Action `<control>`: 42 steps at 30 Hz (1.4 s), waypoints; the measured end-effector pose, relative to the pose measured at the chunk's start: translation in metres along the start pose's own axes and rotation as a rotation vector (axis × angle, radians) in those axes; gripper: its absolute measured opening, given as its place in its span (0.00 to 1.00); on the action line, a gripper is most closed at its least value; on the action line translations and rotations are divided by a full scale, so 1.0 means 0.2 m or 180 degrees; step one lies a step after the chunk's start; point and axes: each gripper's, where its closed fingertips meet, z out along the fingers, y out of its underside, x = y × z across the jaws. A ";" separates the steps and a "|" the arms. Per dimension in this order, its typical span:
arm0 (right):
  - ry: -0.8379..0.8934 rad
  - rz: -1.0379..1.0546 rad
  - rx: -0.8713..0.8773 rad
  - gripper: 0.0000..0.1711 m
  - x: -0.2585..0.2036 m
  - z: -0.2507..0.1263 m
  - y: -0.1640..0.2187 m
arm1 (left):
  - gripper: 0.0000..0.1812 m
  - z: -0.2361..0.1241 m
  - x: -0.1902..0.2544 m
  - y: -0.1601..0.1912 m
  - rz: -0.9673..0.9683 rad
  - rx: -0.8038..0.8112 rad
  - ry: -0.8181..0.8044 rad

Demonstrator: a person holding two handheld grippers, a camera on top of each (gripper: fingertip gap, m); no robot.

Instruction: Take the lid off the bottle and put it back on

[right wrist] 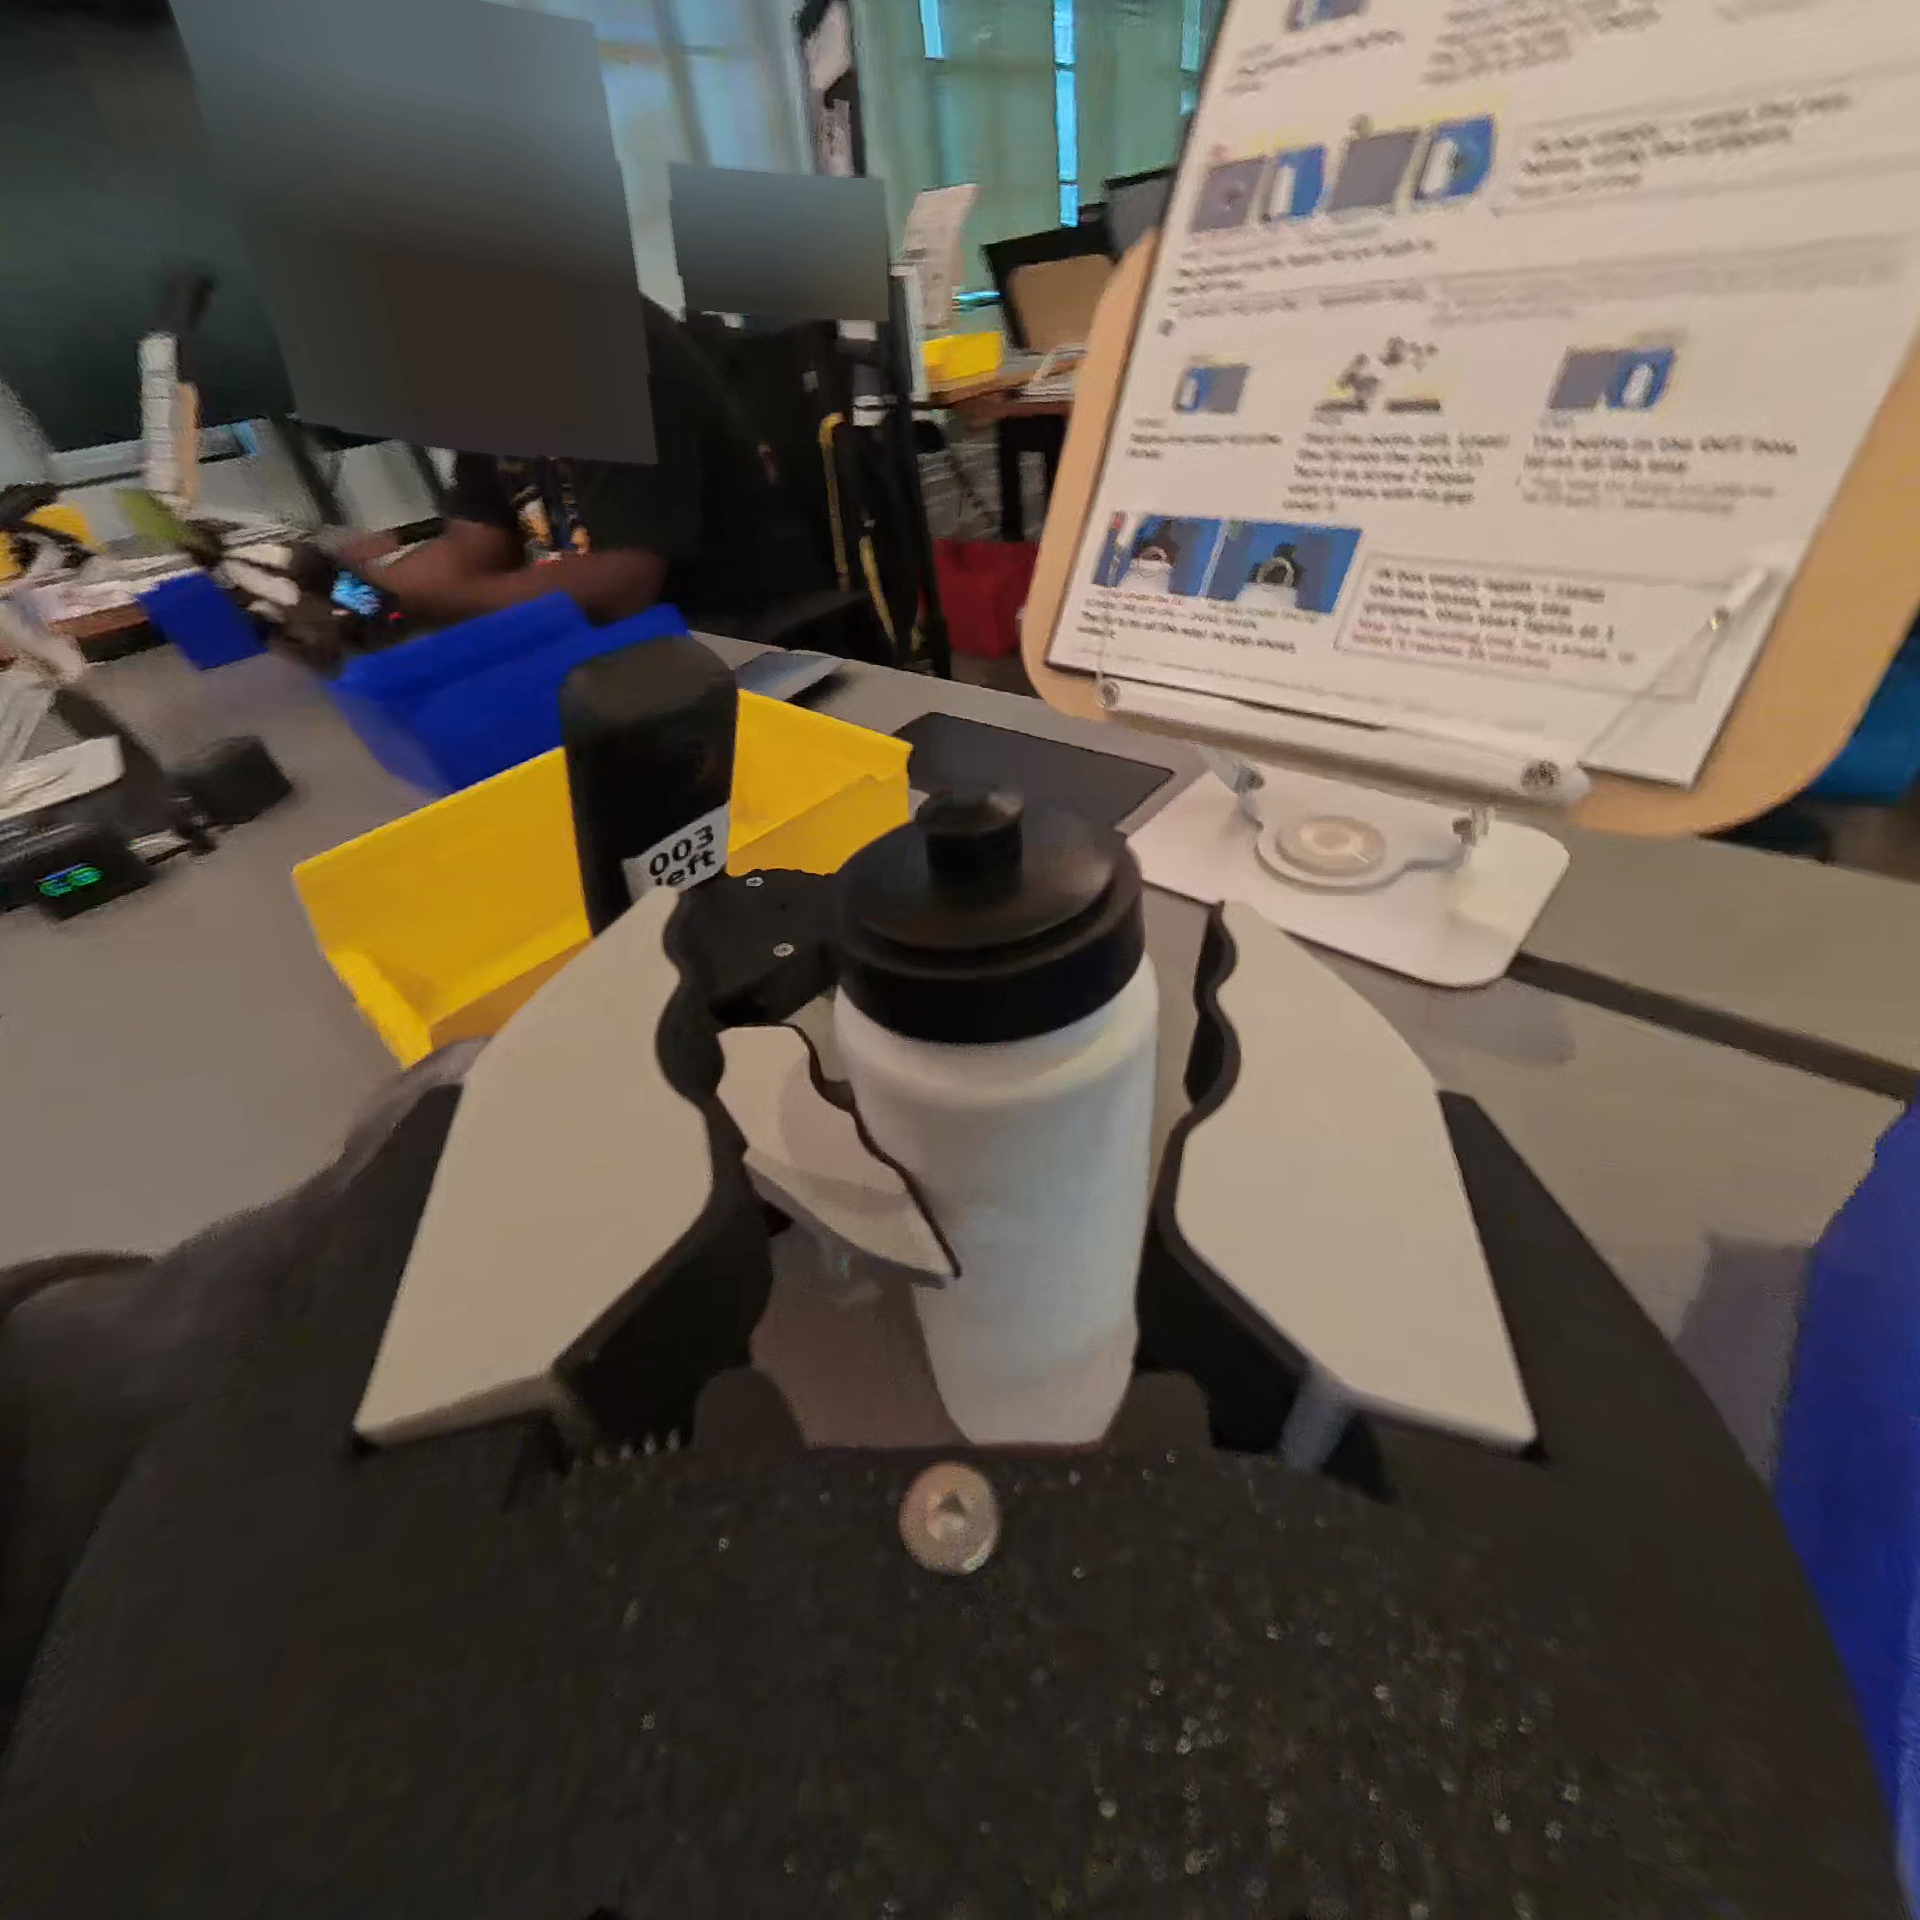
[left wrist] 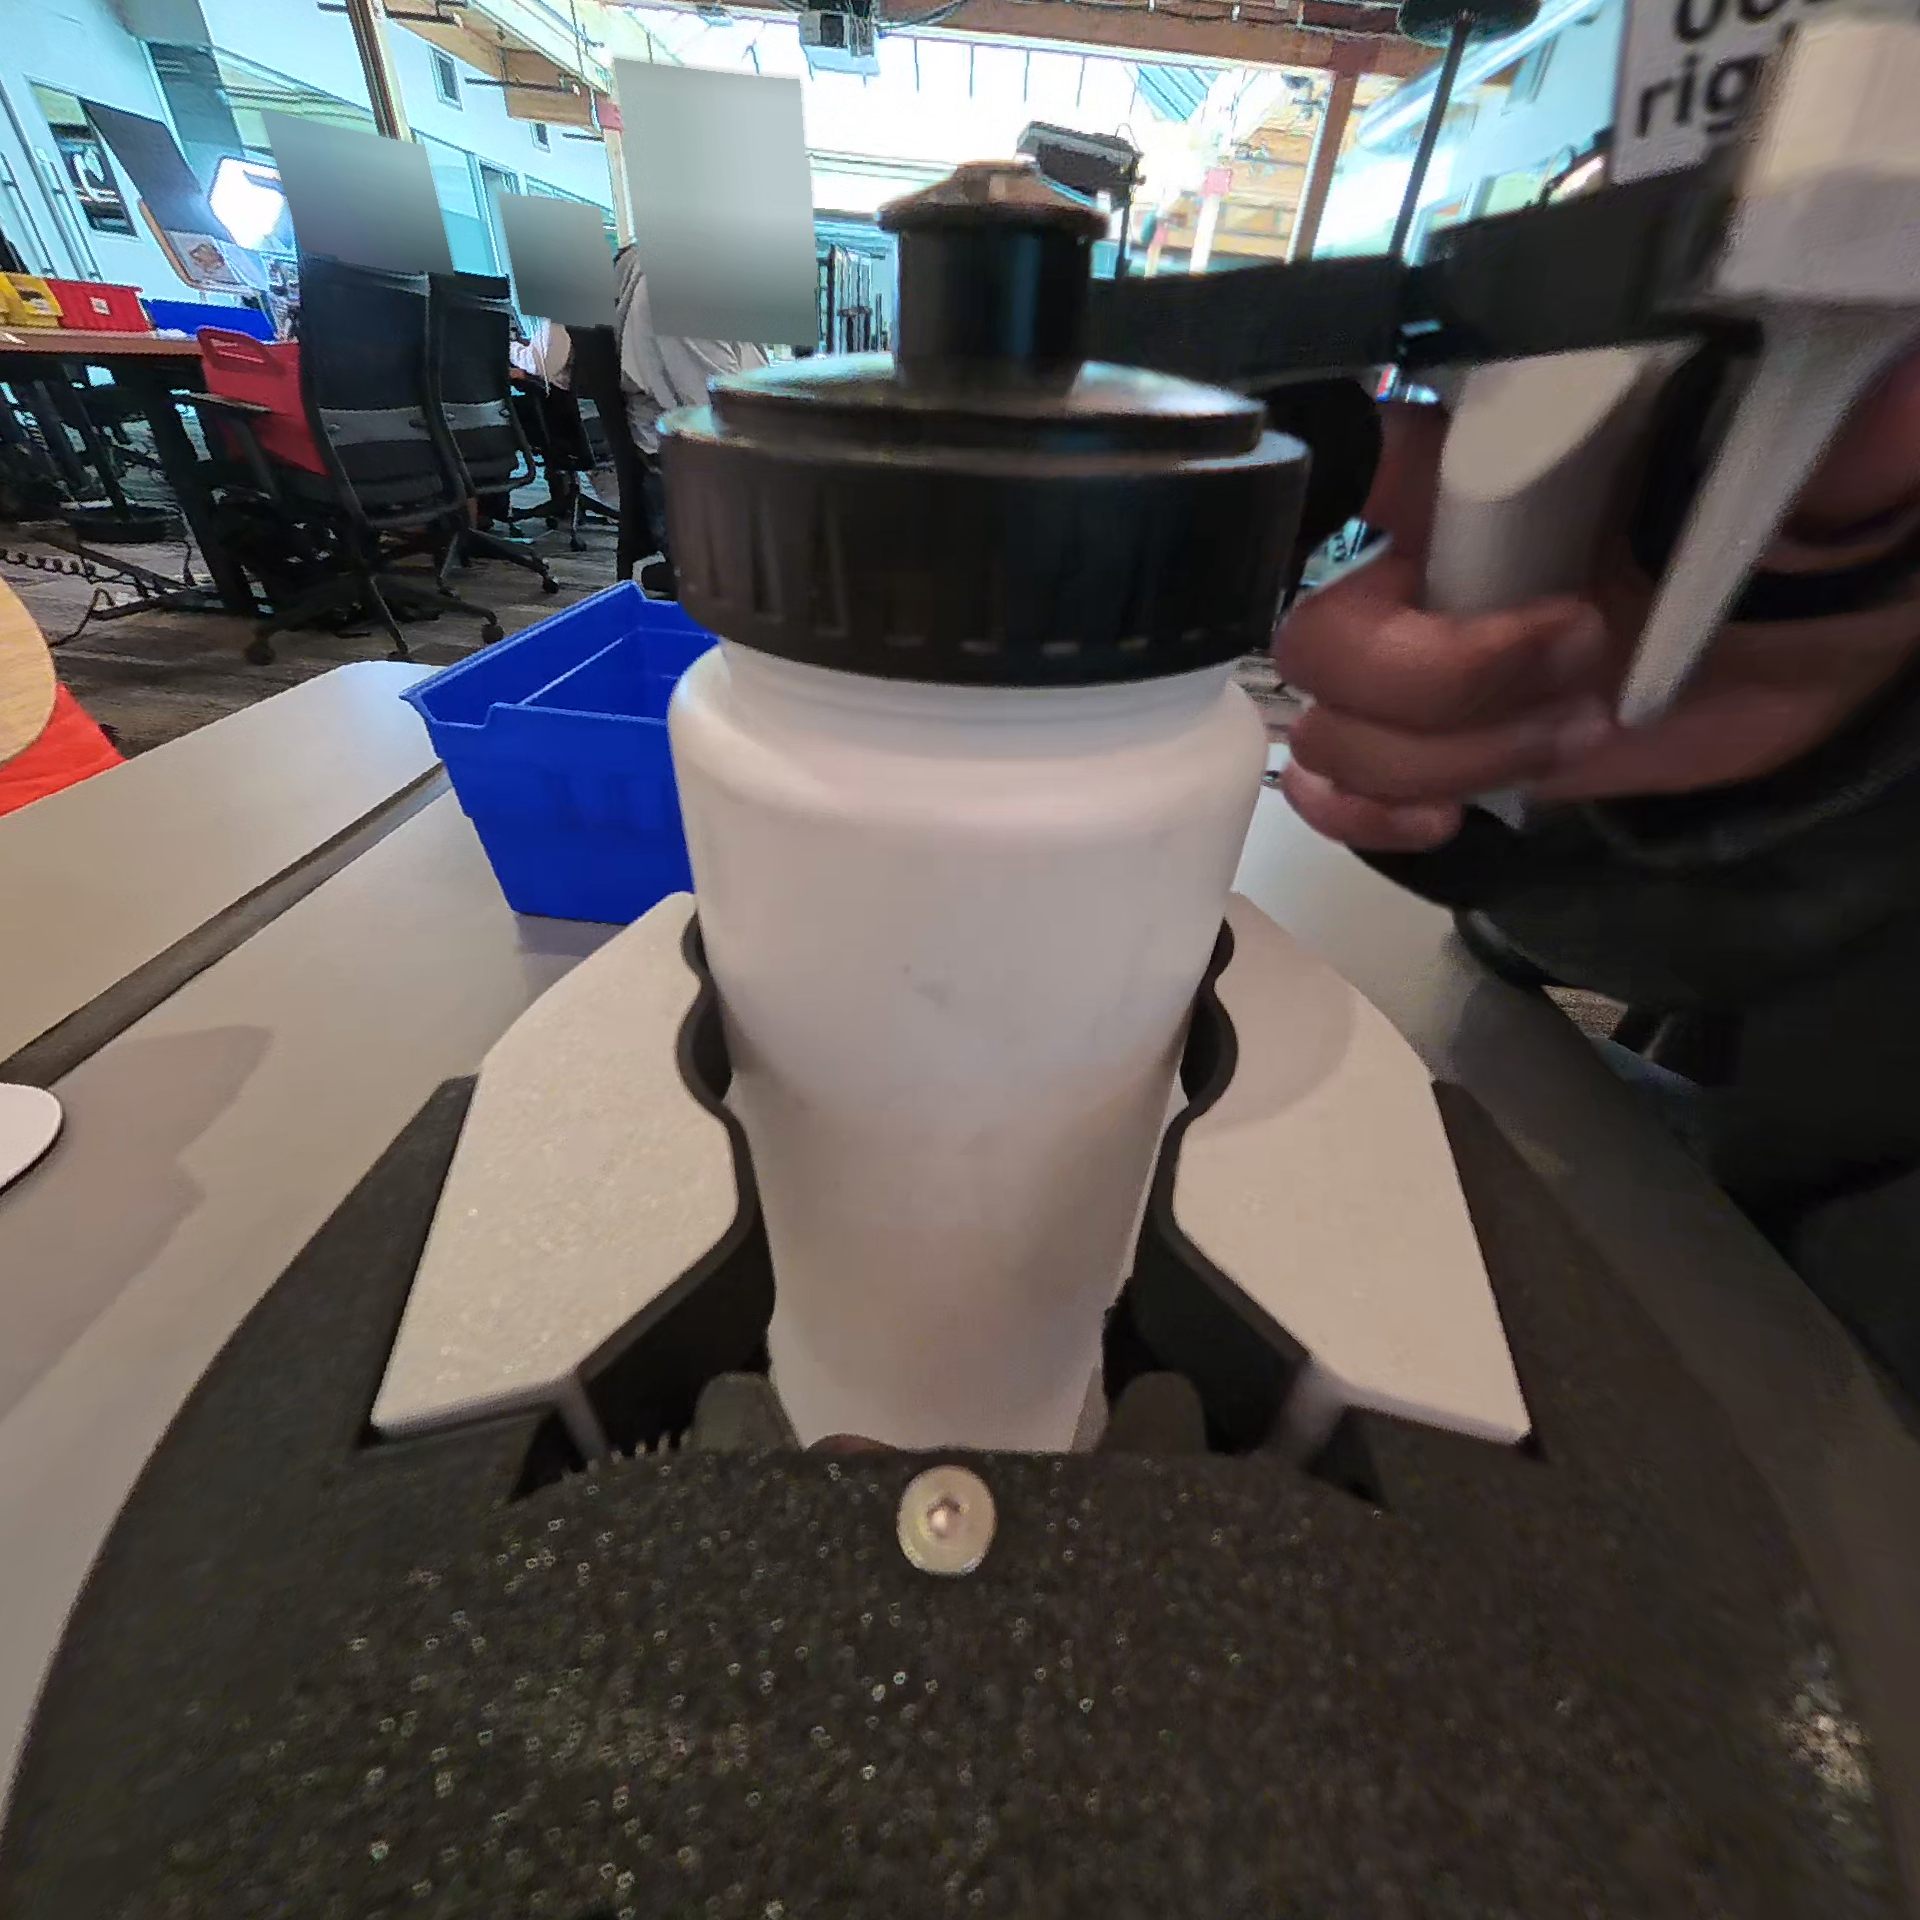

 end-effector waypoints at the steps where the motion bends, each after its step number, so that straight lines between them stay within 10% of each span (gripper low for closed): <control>1: 0.0093 -0.0024 0.0002 0.54 -0.02 0.02 0.02 | 0.48 0.00 0.00 0.00 -0.0002 0.0007 -0.0009; 12: 0.0442 -0.0073 -0.0242 0.44 0.05 0.19 0.08 | 0.48 0.00 -0.02 0.00 -0.0025 0.0032 -0.0066; 31: -0.2600 -0.1320 -0.1007 0.44 -0.03 0.15 -0.08 | 0.48 0.00 0.00 0.00 -0.0027 0.0030 0.0009; 36: -0.1959 -0.1785 -0.0469 0.44 0.10 0.07 -0.34 | 0.48 0.00 0.00 0.00 -0.0045 0.0047 0.0027; 42: 0.0461 -0.1945 0.0815 0.44 0.64 -0.30 -0.80 | 0.48 0.00 0.00 0.00 -0.0047 0.0047 0.0034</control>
